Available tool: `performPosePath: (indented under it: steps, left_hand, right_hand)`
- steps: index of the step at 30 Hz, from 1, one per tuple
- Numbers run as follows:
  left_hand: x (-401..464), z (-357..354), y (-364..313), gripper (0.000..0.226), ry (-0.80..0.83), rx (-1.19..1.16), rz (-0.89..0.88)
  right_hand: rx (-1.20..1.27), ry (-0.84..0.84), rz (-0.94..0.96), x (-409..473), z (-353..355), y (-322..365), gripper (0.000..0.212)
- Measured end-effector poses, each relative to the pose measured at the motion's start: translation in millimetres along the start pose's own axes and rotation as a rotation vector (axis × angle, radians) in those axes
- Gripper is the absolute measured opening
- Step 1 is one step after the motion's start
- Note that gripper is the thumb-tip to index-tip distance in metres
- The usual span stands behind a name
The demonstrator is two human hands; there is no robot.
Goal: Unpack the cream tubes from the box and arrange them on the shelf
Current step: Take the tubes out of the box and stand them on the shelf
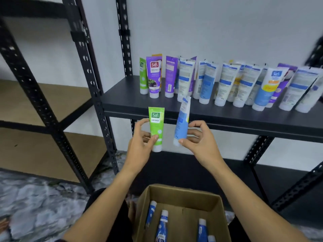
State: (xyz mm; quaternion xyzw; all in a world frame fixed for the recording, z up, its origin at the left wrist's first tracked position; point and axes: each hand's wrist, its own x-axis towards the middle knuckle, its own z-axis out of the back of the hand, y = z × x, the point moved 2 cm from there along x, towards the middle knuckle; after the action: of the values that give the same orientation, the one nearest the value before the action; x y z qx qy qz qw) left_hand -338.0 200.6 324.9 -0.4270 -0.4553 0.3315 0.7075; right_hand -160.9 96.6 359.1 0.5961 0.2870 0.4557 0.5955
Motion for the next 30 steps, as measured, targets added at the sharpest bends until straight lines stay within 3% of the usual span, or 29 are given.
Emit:
performPosePath:
  steps: [11,17,30]
  left_hand:
    - [97.1,66.4,-54.6,0.052,-0.177,0.135,-0.144]
    - [125.4,87.3,-58.0,0.050,-0.219,0.190,-0.145]
    - [152.5,106.5,-52.5,0.049,-0.274,0.270,-0.164]
  right_hand:
    - [-0.059,-0.196,0.260,95.0,-57.0,80.3,0.045]
    - [-0.153,-0.233,0.364,124.6,-92.4,76.4,0.043]
    - [-0.379,-0.252,0.385,152.5,-126.5,46.7,0.047]
